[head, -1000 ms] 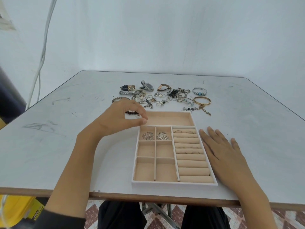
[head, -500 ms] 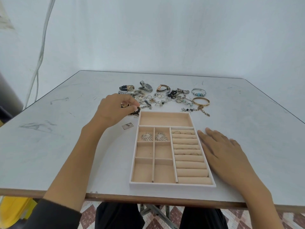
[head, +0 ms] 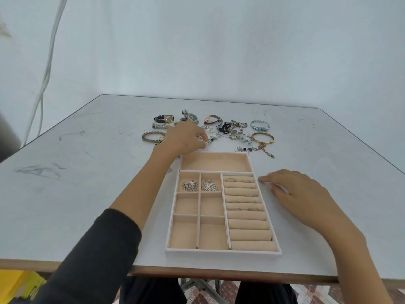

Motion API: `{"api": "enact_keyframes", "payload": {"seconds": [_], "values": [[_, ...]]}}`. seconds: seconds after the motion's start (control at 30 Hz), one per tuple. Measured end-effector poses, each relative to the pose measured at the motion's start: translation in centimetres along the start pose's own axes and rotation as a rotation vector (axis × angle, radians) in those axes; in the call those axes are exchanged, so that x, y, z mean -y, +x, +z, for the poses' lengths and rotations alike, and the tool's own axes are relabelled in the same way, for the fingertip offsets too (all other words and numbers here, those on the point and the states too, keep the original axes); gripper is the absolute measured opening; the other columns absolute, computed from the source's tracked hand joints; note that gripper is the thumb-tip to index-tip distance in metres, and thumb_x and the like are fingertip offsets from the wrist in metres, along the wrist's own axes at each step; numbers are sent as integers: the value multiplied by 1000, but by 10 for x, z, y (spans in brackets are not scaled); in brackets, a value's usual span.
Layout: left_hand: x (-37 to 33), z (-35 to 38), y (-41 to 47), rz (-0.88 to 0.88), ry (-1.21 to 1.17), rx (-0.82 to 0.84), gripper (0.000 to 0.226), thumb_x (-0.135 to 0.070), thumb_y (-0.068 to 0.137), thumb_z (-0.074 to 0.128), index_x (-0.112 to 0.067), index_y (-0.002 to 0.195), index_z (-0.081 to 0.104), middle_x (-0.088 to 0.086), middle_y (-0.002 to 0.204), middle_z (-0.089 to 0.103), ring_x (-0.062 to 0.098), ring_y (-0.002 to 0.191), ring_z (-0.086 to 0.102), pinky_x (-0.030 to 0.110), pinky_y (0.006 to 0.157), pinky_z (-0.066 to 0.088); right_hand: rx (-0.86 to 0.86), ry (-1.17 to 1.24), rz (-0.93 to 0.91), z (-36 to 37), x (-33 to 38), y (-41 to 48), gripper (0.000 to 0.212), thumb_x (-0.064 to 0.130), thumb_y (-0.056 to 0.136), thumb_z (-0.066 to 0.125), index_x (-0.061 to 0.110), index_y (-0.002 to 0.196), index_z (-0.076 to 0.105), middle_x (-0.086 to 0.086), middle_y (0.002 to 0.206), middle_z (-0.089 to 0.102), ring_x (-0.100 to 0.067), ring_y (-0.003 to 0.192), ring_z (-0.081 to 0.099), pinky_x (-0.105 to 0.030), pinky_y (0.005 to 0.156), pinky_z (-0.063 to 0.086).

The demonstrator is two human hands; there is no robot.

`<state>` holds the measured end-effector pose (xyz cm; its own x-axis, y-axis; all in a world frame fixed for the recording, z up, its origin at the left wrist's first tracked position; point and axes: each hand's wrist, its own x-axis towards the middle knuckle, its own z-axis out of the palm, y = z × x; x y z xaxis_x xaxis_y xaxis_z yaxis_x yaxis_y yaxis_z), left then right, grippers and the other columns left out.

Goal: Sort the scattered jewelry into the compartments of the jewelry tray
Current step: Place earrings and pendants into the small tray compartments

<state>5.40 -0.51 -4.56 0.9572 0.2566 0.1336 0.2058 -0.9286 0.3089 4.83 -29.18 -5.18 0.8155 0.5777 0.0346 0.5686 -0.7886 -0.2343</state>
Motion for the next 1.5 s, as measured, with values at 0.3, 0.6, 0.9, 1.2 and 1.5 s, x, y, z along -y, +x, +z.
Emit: {"api": "enact_keyframes", "payload": {"seconds": [0.3,0.6,0.9,1.2,1.5], "values": [[5,14,4,-50,-69,-61,4,-37,81,67,-35,84,68,-4,99,55,19,103,56,39,92,45,106,191,11,-32,-20,39,18,31,90,58,43,99,67,15,98,67,-11,98,62,-43,95,46],[9,16,-1,-5,-207,-257,11,-32,93,55,-24,93,63,-10,94,62,16,98,58,34,84,45,-69,77,-31,-37,15,119,14,19,84,66,31,90,71,6,90,67,-21,92,63,-26,65,37],[16,1,-9,-21,-455,-394,10,-29,92,57,-21,93,63,-12,90,62,10,86,58,37,86,50,-38,-35,15,-14,22,145,12,18,76,74,26,84,75,2,98,64,-16,85,60,-27,64,39],[20,2,-8,-23,-487,-379,11,-30,90,59,-20,92,65,-11,91,64,10,85,57,42,88,50,-14,78,1,-9,16,147,12,9,82,67,21,85,67,13,75,57,-15,85,56,-30,77,42],[19,-4,-13,-16,-512,-383,13,-31,90,59,-20,92,65,-11,92,66,13,90,60,41,87,50,-141,388,-55,-22,6,141,20,0,92,52,6,86,70,-5,73,60,-12,56,44,-25,57,40]]}}
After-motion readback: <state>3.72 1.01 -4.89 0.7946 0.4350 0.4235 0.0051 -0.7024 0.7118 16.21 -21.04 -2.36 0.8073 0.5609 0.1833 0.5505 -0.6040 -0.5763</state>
